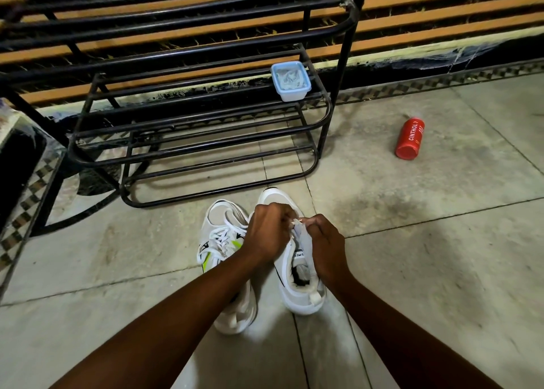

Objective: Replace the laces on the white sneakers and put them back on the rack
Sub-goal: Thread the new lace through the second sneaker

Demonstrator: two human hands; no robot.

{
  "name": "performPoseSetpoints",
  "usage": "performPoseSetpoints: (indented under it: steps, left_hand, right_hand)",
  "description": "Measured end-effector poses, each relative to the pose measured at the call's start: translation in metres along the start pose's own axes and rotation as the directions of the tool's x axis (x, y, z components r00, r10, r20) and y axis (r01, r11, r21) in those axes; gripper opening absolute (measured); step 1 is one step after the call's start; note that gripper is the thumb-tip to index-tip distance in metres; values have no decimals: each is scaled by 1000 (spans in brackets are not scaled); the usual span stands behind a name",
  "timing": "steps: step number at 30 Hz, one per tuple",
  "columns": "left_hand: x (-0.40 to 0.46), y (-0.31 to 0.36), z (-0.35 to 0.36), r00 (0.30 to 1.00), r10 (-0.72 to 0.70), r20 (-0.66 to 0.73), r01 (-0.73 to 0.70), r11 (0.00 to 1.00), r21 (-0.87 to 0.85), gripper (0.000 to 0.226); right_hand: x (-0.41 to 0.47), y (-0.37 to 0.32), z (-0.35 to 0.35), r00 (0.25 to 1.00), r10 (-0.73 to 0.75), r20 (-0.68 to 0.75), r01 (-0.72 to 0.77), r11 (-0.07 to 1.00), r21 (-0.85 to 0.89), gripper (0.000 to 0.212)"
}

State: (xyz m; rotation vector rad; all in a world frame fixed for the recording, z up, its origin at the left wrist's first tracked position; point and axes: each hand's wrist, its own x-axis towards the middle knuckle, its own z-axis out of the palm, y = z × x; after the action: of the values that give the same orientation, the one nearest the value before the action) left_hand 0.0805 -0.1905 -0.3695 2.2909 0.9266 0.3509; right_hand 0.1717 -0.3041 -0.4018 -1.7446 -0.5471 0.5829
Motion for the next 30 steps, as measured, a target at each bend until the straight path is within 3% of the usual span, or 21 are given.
performPoseSetpoints:
  steps: [5,9,12,20,23,24,25,26,27,28,29,30]
  left_hand:
    - [-2,-5,4,1000,-18,-25,16,998,-59,36]
    - [-1,-10,6,998,33,-50,-25,989,145,35]
    - [1,-18,9,998,-7,-68,16,992,128,36]
    - [-1,-16,4,996,76,-45,-60,954,293,37]
    - [-5,-15,8,998,58,-19,-50,958,283,40]
    - [-6,-15,11,998,53,-17,-47,960,275,38]
    - [-8,-16,13,998,53,-13,-48,958,282,36]
    - [-9,-17,16,998,57,-7,-53,953,297,36]
    - [-10,-17,16,998,60,-4,-56,948,312,37]
    - [-11,-18,16,998,62,-5,-57,945,322,39]
    - [-11,-18,16,998,64,-7,-58,943,327,40]
    - [-11,-18,15,998,68,-11,-60,942,329,40]
  right_hand:
    - [16,-6,-2,999,-18,39,24,988,-152,24]
    - [36,-11,-5,988,-5,156,46,965,-257,21]
    - [45,-18,-6,976,24,216,45,950,-310,22]
    - [60,-27,-1,927,-28,373,226,836,-499,21]
    - [63,-29,-10,935,-145,323,316,755,-575,16]
    - [66,-29,-15,946,-227,231,320,775,-545,20]
    - [70,-35,-23,965,-251,73,257,862,-436,21]
    - [75,-38,-29,984,-131,-124,110,980,-165,17]
    - [79,-44,-33,975,121,-188,-70,964,255,12]
    - [81,-49,-37,943,321,-90,-203,768,607,12]
    - [83,-51,-41,929,369,15,-262,631,730,19]
    - [86,-48,-45,945,319,73,-283,684,672,26]
